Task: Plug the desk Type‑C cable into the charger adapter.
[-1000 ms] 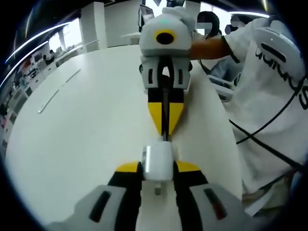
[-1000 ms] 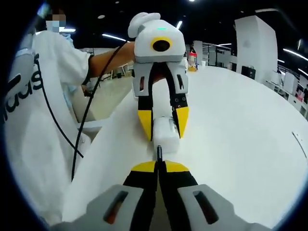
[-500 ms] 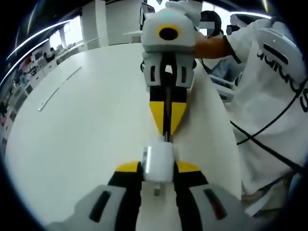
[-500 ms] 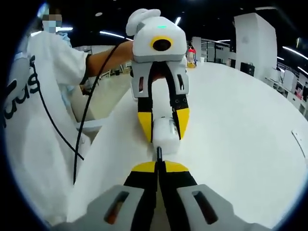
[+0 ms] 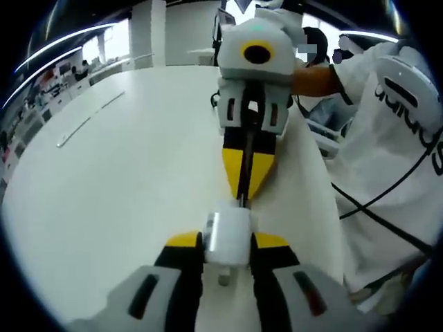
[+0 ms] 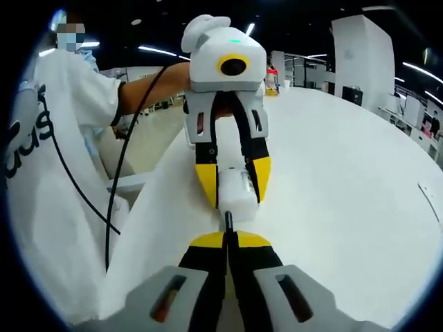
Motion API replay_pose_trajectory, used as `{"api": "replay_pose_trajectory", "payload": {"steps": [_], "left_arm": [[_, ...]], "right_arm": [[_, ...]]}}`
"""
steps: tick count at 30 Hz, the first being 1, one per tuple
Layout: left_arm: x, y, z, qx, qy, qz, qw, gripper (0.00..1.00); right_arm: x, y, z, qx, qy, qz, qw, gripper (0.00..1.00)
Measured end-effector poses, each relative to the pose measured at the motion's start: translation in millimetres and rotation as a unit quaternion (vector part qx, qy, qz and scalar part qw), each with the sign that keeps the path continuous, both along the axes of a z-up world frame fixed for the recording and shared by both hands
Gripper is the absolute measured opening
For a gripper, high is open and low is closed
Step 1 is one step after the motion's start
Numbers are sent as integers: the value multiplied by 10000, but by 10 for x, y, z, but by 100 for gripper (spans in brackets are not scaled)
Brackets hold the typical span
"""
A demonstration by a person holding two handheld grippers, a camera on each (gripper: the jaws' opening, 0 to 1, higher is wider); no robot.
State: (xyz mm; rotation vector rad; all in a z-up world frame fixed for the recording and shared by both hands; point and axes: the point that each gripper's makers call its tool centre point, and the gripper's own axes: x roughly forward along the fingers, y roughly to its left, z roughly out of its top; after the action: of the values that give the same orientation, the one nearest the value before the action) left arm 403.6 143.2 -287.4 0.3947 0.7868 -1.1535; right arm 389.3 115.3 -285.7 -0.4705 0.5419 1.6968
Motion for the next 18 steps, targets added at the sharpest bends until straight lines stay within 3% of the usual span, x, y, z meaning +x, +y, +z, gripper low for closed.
{"api": "replay_pose_trajectory", "payload": {"steps": [8, 18], "left_arm": [[3, -5, -5, -77, 31, 37, 10000, 25], [3, 6, -11, -95, 79, 51, 9999, 25]], "right_arm": [[-10, 5, -6, 19, -50, -56, 10000, 0], [273, 131, -19, -12, -28, -91, 10000, 0]]}}
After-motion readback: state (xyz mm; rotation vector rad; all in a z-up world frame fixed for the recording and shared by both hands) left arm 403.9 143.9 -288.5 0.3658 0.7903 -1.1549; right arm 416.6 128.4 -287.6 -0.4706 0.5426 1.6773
